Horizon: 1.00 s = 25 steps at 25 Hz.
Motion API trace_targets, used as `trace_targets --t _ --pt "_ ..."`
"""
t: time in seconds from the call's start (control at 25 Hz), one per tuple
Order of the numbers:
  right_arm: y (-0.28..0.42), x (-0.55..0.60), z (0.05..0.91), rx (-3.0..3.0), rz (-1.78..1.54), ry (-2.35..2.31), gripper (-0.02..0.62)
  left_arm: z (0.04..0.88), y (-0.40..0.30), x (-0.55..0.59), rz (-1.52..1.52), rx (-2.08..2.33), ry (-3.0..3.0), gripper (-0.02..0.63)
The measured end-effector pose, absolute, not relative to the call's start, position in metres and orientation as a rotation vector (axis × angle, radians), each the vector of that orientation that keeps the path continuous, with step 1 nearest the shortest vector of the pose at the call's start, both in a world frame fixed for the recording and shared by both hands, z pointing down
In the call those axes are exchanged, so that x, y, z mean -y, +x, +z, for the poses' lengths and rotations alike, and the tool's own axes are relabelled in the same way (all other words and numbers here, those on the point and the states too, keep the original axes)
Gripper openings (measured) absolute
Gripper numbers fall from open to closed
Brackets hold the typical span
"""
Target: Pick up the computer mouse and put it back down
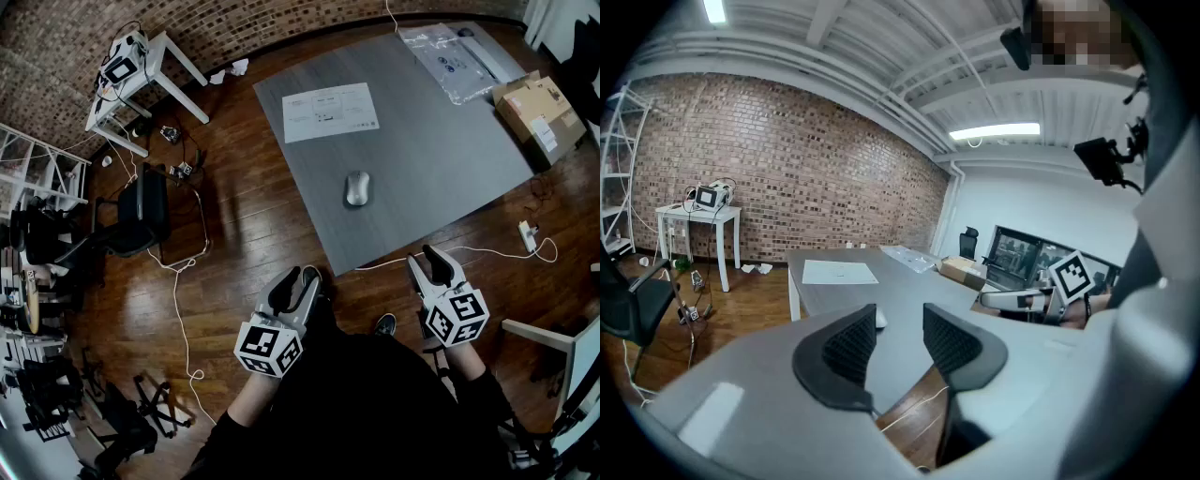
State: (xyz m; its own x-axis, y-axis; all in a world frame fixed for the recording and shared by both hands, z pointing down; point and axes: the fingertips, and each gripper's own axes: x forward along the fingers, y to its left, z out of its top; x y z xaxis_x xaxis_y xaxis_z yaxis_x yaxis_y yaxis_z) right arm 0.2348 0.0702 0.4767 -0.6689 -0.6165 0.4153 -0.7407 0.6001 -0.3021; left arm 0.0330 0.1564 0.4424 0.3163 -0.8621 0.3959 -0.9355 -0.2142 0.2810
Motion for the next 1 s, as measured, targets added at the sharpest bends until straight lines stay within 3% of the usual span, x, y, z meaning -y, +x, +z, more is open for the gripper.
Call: trace_targets --t 0.24,0.6,0.84,1.0 --pt "0.150 0.012 0.503 2.401 0.631 1.266 0.138 0.463 -0.059 -0.089 0.204 1.493 2.183 0.140" --pt "0.068 0.081 0.588 2.000 0.814 1.406 0.179 0.485 -0.141 -0.013 0.243 1.176 2.254 0.140" --pt "0.064 0.100 0.647 1.772 0.907 1.470 0.332 0.489 -0.181 0.017 0.224 1.230 2.197 0.140" --pt "0.057 0.107 0.663 1.760 0.987 1.439 0.337 0.490 -0.178 0.019 0.236 1.222 2.180 0.140"
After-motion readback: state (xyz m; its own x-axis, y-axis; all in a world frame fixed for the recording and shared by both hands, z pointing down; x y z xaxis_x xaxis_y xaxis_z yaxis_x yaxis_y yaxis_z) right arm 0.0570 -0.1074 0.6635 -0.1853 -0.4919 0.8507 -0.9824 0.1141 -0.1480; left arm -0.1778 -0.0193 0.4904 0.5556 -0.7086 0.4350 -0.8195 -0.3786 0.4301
